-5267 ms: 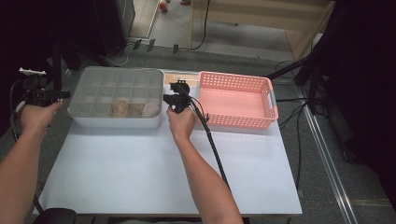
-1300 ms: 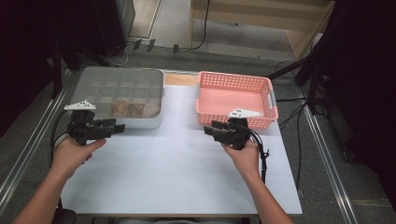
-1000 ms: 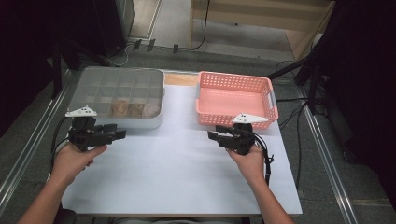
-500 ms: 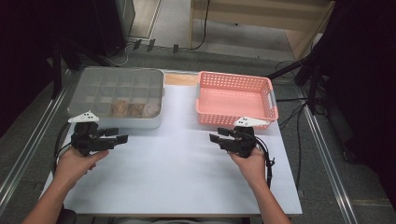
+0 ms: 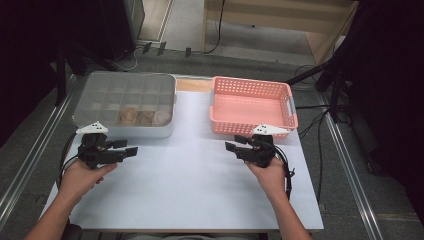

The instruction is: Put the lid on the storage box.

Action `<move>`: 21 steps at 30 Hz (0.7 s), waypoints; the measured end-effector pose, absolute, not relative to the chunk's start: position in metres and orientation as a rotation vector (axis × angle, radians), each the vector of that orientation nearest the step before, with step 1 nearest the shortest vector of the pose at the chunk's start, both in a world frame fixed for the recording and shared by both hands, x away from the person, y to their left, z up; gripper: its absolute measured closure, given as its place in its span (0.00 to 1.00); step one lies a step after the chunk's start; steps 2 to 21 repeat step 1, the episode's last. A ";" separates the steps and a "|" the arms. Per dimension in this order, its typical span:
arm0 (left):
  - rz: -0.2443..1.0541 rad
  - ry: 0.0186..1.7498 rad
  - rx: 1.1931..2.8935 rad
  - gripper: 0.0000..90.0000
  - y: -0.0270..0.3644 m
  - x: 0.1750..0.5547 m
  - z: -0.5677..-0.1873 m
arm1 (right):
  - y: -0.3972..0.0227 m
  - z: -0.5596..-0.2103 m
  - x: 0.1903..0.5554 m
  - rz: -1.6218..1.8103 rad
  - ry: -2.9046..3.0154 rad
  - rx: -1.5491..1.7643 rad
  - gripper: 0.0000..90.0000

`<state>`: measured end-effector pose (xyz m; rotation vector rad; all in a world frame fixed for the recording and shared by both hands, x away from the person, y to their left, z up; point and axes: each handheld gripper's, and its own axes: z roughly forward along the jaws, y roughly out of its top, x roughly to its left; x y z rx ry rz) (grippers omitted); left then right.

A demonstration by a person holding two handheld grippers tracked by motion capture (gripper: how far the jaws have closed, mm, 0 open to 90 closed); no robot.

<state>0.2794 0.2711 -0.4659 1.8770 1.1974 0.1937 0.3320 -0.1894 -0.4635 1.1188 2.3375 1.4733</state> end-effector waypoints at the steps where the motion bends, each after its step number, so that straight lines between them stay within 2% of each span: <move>1: 0.196 1.200 1.877 0.44 0.271 0.280 -0.466 | -0.189 -0.464 0.332 1.472 2.339 1.123 0.54; 21: 0.196 1.200 1.877 0.44 0.271 0.280 -0.466 | -0.189 -0.464 0.332 1.472 2.339 1.123 0.54</move>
